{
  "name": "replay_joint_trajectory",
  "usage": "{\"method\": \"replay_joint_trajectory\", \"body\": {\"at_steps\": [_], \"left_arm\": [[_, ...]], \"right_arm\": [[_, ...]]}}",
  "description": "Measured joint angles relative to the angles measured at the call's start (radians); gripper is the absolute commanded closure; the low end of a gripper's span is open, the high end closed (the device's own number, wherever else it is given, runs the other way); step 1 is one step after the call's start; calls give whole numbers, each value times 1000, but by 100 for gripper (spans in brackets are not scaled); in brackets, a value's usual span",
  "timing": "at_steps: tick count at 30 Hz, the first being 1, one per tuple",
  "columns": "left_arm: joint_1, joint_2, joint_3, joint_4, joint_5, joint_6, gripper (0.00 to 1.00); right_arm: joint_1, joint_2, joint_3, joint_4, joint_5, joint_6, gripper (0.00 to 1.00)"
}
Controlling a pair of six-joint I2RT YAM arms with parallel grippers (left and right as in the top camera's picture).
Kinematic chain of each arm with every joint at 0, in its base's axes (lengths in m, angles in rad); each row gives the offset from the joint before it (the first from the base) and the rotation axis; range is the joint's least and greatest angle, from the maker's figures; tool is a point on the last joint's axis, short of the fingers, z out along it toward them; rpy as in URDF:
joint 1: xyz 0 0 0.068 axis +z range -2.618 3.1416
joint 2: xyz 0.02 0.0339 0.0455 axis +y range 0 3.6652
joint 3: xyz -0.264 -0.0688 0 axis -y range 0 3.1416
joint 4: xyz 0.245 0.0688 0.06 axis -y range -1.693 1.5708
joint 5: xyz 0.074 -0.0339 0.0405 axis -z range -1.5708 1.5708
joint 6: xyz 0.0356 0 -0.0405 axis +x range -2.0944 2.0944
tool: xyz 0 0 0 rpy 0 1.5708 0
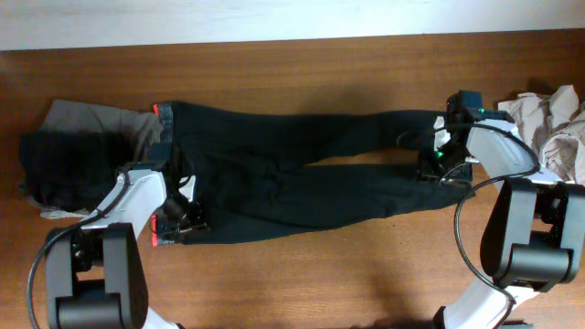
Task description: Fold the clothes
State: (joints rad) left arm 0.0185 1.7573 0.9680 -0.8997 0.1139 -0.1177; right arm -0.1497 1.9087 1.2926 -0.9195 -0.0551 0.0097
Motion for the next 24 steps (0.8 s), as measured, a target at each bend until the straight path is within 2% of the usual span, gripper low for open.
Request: {"method": "replay_joint_trajectory", "body": {"at_steps": [2, 5, 7, 8, 11, 14, 18, 24], "left_arm": [[0, -2, -2, 1, 0, -6, 41], [0, -2, -2, 1, 0, -10, 41], [0, -2, -2, 1, 0, -11, 41], [0, -2, -2, 1, 0, -11, 41], [0, -2, -2, 0, -1, -11, 41], [0, -2, -2, 0, -2, -11, 41], [0, -2, -2, 0, -2, -11, 41], [0, -2, -2, 3, -5, -14, 41]], "right_arm": [[0, 0, -7, 46, 16, -17, 59], [0, 0, -23, 103, 58, -35, 78], [0, 0, -33, 143, 90, -37, 83], [-5, 0, -35, 179, 113, -37, 90], [-16, 0, -35, 238, 138, -40, 91], [-46, 0, -35, 248, 149, -39, 85], [-88, 0, -4, 87, 80, -62, 84], [-90, 0, 34, -75, -150, -77, 94]]}}
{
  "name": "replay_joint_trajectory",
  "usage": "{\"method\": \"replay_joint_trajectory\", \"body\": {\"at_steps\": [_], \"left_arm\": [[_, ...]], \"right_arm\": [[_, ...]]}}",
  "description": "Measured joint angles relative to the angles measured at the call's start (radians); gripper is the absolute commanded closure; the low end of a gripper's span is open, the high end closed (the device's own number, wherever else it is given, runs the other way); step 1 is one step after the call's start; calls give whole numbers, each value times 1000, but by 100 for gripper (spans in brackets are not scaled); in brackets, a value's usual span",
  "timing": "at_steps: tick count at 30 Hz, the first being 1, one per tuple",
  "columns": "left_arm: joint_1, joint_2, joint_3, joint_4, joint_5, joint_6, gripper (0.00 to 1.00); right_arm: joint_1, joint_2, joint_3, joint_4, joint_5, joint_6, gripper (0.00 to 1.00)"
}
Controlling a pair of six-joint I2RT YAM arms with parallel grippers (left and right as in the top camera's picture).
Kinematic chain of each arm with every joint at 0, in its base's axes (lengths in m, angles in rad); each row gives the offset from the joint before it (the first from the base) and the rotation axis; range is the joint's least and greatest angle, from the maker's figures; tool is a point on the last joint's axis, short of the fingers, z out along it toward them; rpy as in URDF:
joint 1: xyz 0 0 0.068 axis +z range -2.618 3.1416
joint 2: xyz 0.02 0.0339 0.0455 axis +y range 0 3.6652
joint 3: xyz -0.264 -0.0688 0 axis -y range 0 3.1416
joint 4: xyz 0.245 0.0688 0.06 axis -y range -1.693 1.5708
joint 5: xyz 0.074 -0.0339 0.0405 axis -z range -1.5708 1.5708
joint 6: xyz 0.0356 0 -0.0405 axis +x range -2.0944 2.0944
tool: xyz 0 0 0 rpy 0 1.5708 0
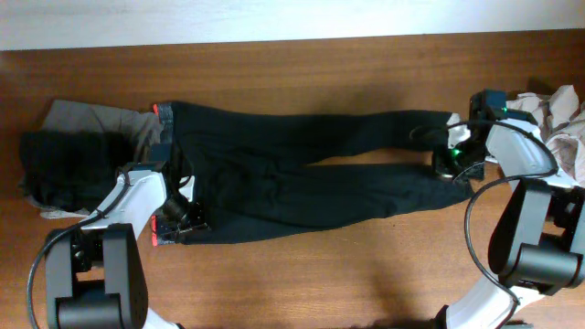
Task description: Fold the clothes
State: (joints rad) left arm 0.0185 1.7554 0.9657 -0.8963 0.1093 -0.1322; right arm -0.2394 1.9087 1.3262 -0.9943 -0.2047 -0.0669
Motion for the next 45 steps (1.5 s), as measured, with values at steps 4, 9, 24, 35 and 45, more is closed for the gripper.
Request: {"method": "replay_joint_trajectory", "body": {"at_steps": [4, 9, 24, 35, 45], "left_arm": [[0, 0, 0, 0, -1, 0, 41], [0, 0, 0, 0, -2, -1, 41], [0, 0, -8, -36, -50, -1, 43], [0, 0, -16, -53, -92, -1, 45], [0, 0, -16, -54, -126, -2, 44]], "right_arm": [[25, 0, -19, -23, -58, 1, 95], [39, 0, -124, 117, -79, 21, 95], [42, -39, -251, 543, 81, 166, 96], [-87, -34, -236, 542, 134, 180, 95], [-195, -19, -166, 453, 86, 163, 95]]}}
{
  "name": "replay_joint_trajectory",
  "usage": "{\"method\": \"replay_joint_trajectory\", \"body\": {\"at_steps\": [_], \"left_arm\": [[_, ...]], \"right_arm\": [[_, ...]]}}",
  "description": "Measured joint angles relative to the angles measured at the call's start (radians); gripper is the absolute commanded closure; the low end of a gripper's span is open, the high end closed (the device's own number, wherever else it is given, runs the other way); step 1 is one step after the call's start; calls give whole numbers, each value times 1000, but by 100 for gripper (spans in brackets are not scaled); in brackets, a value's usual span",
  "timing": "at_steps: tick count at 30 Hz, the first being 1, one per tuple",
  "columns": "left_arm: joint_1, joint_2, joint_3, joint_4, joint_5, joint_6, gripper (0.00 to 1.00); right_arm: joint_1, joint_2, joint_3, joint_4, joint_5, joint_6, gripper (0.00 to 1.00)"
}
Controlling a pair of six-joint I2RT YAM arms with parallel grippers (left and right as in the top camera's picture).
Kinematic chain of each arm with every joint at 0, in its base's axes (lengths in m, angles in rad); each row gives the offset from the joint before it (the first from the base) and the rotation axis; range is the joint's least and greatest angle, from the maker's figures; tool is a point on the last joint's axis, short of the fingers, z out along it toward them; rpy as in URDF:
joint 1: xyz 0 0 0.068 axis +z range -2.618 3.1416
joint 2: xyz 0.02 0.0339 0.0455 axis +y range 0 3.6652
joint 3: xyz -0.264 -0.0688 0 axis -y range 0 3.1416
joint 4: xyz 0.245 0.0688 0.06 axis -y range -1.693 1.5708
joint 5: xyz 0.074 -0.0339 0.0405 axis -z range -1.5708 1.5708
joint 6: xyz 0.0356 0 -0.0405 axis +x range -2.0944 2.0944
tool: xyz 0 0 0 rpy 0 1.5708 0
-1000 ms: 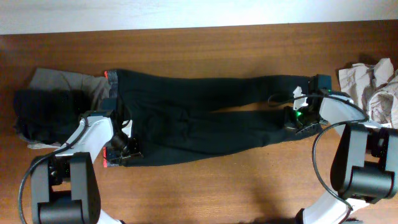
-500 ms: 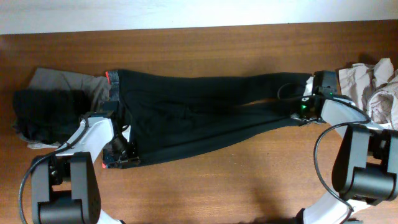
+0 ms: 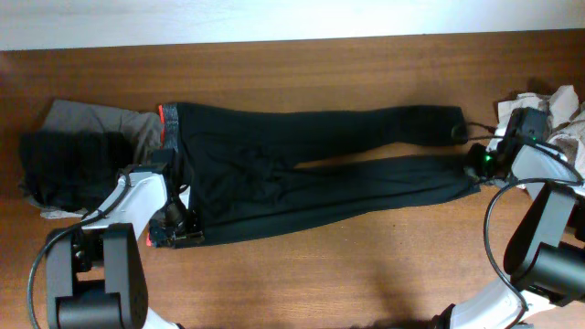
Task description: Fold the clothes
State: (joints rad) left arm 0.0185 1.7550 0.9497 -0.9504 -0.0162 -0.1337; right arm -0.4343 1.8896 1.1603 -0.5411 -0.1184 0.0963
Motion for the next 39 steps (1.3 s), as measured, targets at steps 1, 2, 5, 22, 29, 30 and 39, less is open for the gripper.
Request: {"method": "replay_joint_trajectory", "body": {"at_steps": [1, 2, 5, 22, 29, 30, 39], "left_arm": [[0, 0, 0, 0, -2, 0, 44], [0, 0, 0, 0, -3, 0, 44], [0, 0, 0, -1, -4, 0, 44], [0, 0, 0, 2, -9, 0, 44], [0, 0, 0, 4, -11, 1, 43], [0, 0, 0, 4, -11, 1, 43], [0, -1, 0, 2, -19, 1, 39]], "right_arm": [[0, 1, 19, -9, -21, 0, 95], [0, 1, 35, -16, -35, 0, 94], [0, 1, 91, -50, -69, 0, 94], [100, 1, 106, -214, -118, 0, 87], [140, 53, 33, -31, -59, 34, 91], [134, 53, 34, -23, -51, 38, 92], [41, 61, 58, -86, 30, 68, 93]]}}
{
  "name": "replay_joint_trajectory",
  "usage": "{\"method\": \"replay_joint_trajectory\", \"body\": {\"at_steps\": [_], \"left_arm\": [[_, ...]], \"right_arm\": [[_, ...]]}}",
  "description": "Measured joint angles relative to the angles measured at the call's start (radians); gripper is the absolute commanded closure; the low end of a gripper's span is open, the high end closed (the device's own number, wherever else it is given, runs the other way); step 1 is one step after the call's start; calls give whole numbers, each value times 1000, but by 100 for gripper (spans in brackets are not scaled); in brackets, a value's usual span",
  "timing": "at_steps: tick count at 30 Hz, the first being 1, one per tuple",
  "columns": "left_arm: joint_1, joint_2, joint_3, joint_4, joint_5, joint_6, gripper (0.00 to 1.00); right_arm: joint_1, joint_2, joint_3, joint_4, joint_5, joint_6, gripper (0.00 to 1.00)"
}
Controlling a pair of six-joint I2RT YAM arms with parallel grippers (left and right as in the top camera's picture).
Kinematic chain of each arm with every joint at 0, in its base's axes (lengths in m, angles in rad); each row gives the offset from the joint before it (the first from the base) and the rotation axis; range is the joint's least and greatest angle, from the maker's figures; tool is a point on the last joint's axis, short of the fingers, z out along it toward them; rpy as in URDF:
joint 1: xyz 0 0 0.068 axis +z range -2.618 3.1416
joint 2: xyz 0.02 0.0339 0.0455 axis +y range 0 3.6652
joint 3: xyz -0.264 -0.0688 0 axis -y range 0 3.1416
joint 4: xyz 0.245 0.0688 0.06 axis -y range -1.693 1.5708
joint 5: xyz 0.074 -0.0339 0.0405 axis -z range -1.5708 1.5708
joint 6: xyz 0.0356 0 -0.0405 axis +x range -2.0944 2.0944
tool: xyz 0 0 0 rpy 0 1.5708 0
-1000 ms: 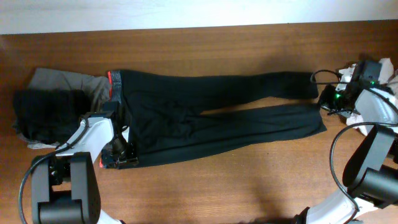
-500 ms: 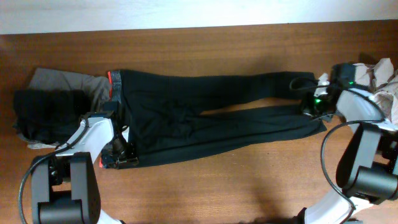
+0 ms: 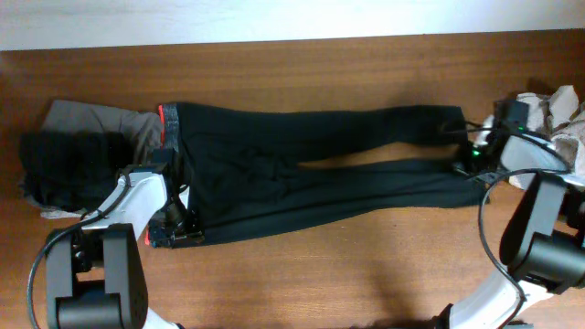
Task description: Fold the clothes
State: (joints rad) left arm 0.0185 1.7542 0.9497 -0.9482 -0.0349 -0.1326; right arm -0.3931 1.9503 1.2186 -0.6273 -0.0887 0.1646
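Observation:
Black pants (image 3: 302, 174) lie flat across the table, with the red-trimmed waistband (image 3: 165, 126) at the left and both legs running right. My left gripper (image 3: 172, 233) sits at the near corner of the waistband, shut on it. My right gripper (image 3: 471, 161) rests on the cuff end of the near leg. Its fingers are hidden under the wrist, so I cannot tell if they are open. The far leg's cuff (image 3: 448, 119) lies free just behind it.
A pile of dark and grey clothes (image 3: 69, 164) lies at the left, touching the waistband. Crumpled pale garments (image 3: 553, 119) sit at the right edge behind my right arm. Bare wooden table (image 3: 320, 274) shows in front of the pants.
My right gripper has shifted slightly left and toward the far side, still at the near leg's cuff. The pants and my left gripper are where they were.
At first the pants lay slack, my left gripper at the waistband corner and my right on the near cuff at about two-thirds right. The right gripper then stood farther right each time, and the legs lay longer and flatter. Now it has eased back a little.

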Motion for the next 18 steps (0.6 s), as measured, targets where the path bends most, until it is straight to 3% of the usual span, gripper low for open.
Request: {"method": "replay_joint_trajectory", "body": {"at_steps": [4, 11, 15, 18], "left_arm": [[0, 0, 0, -1, 0, 0, 39], [0, -2, 31, -39, -10, 0, 38], [0, -31, 112, -93, -24, -1, 30], [0, -68, 182, -99, -26, -2, 22]], "right_arm": [[-67, 10, 26, -64, -6, 18, 85], [-72, 19, 90, -163, -49, -6, 63], [-59, 19, 164, -207, -99, -30, 51], [-39, 18, 214, -209, -143, -41, 51]]}}
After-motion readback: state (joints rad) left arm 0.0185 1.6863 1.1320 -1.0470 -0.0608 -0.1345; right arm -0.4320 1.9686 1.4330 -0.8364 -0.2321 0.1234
